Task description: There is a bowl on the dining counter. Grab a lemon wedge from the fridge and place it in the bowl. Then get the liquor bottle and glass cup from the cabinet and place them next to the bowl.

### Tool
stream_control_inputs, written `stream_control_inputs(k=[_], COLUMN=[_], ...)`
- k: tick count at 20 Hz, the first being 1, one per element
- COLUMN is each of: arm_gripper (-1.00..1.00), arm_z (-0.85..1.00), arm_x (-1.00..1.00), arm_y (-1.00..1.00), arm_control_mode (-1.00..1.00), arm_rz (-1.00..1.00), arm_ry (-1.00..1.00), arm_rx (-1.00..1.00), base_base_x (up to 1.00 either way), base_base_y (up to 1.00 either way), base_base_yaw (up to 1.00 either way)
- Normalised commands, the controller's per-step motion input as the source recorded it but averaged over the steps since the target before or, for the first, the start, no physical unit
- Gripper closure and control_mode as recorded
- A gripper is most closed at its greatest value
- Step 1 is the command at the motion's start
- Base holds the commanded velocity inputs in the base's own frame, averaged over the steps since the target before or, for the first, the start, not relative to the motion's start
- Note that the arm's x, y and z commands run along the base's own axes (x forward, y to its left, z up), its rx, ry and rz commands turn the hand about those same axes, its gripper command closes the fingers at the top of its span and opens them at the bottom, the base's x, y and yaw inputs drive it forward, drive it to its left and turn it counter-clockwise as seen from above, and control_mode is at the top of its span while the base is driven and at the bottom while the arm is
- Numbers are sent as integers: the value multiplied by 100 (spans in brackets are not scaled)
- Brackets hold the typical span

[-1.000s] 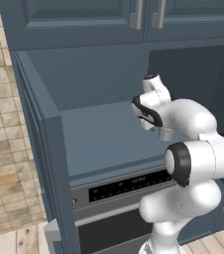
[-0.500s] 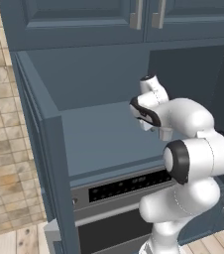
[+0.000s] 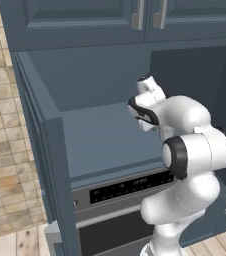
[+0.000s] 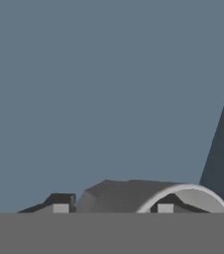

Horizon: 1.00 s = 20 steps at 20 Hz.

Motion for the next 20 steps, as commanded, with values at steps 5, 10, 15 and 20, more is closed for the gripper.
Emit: stream_control_inputs(k=[5, 10, 15, 20], arm_gripper=[100, 100, 100, 100], arm_z=[-30, -23, -11, -13], arm_x=[4, 0, -17, -25], arm_y=[0, 0, 0, 0], arm_control_mode=[-100, -100, -100, -100], arm_rz=[2, 3, 4, 6], arm_ry=[4, -1, -22, -32], arm_rx=[0, 0, 0, 0], base_base_x=[0, 0, 0, 0], base_base_y=[0, 0, 0, 0], base_base_yaw=[0, 0, 0, 0])
